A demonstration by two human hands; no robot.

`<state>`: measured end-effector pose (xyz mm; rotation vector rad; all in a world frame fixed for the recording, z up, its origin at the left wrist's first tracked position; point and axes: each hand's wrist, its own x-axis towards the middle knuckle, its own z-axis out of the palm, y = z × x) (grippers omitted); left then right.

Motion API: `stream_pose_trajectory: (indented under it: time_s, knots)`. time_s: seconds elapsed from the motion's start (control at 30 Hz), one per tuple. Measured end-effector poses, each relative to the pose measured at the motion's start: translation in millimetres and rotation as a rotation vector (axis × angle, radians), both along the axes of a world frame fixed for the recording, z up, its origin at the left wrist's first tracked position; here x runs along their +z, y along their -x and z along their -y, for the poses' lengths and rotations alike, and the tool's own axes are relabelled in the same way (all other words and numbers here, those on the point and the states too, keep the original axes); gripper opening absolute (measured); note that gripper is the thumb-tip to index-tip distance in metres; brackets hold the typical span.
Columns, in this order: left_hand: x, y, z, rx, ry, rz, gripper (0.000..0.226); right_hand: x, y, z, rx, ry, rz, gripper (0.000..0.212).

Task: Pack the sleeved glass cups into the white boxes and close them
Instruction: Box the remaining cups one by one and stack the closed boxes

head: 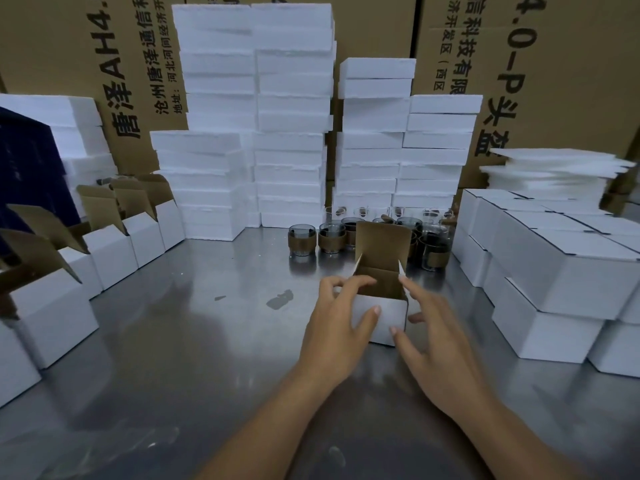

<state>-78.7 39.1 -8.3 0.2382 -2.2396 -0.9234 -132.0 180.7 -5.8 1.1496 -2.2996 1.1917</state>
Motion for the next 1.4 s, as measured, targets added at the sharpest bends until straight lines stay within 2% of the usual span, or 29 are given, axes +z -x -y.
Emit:
stream_pose_trajectory:
  time_s: [0.17,0.3,0.37,0.57,0.67,0.8,0.9,1.0,1.2,1.4]
  knots:
    - [4.7,1.0,2.0,-0.022,-0.010,-0.094,0.045,-1.4,4.7,-3.2,-0.039,-0.004,0.014,0.069]
    - [15.8,11.9,25.9,0.071,-0.171,-0.227,0.026,-5.3,10.9,-4.0,-0.064,-0.030,0.085,0.077]
    - [19.0,22.0,48.4,0.130,-0.230,-0.216,0.021,-9.3,15.3,-4.5,-0.082,-0.058,0.116,0.077]
    - [19.6,64.6,125.5,0.319,-0.274,0.094,0.047,-12.6,18.1,-4.2,-0.055,-0.173,0.098,0.068]
    - [16.6,85.4,153.1,0.356,-0.189,0.234,0.057,-11.8,20.6,-3.7,-0.056,-0.223,0.099,0.067]
    - [6.5,110.4,175.5,0.408,0.034,0.387,0.064,-14.8,24.3,-2.0,-0.082,-0.293,0.110,0.068]
    - [1.0,123.3,181.7,0.427,0.021,0.461,0.069,-13.8,25.6,-0.3,-0.080,-0.324,0.140,0.072]
    - [-2.2,129.5,183.8,0.406,-0.041,0.422,0.064,-12.3,26.8,-0.5,-0.083,-0.335,0.150,0.073]
    - [-1.2,117.2,178.5,0.367,-0.080,0.205,0.023,-14.0,24.2,-2.0,-0.081,-0.275,0.099,0.066]
    - [-0.6,81.9,160.1,0.214,-0.189,0.066,0.026,-13.3,21.3,-5.3,-0.044,-0.205,0.069,0.063]
